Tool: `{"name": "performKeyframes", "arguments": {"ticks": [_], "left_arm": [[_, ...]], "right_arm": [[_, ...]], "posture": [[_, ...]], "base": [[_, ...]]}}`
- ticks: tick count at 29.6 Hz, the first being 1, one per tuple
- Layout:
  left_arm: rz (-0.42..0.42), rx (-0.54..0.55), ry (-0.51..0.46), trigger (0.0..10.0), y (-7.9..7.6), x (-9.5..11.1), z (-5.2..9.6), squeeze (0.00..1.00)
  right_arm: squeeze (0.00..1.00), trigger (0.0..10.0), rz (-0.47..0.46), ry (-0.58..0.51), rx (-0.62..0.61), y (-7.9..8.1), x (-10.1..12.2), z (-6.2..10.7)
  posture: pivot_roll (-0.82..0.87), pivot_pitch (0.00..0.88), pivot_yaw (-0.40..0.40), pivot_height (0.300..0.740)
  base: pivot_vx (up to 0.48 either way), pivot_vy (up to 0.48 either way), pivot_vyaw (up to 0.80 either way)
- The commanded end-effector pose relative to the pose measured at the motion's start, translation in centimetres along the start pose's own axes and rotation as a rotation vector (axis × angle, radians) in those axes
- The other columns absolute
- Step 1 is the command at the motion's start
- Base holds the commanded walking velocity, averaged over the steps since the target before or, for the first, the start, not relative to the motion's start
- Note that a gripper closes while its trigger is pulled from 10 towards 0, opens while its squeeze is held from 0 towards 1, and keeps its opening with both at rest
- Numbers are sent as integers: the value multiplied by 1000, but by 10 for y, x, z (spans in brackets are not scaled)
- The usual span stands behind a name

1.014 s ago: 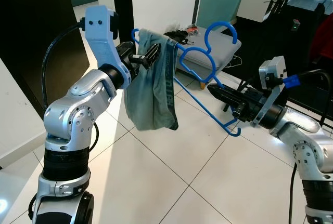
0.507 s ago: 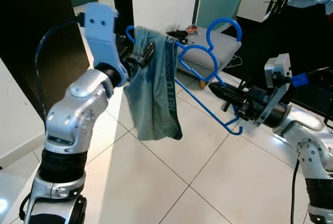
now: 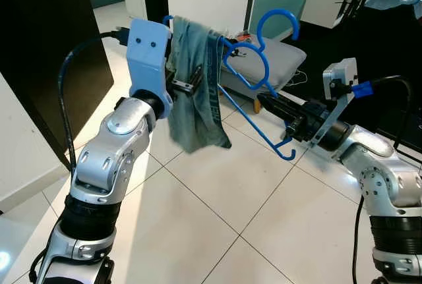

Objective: Hang hanger

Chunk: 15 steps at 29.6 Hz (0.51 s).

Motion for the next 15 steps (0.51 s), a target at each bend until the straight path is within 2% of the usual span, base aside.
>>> {"name": "performKeyframes", "arguments": {"ticks": [1,4,10,15], "left_arm": [[5,9,-13,10000,-1,3,-2,0],[24,-9,-19,10000,-5,4,-3,0],[53,-87,-23,10000,-24,4,-1,0],[56,-107,-18,10000,-31,3,0,0]], "right_arm": [[0,10000,13,-11,28,7,3,-5],[0,10000,13,-12,27,7,3,-5],[0,10000,2,-11,54,14,2,-9],[0,10000,-2,-8,73,19,1,-11]], "posture": [[3,91,-12,740],[1,92,-12,740],[-1,94,-13,740],[-1,94,-14,740]], "base": [[0,0,0],[0,0,0],[0,0,0],[0,0,0]]}}
Point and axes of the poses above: a point about 5 cm out from each wrist's last joint towards the gripper, its own z axis pointing back from the gripper into the wrist, its own x axis along the axis of the wrist's last joint, y = z × x, the point moved 6 cm from there along -z, pointing out of the wrist towards the gripper, and after that the axes turned 13 degrees about -z, right-handed, at the moved point
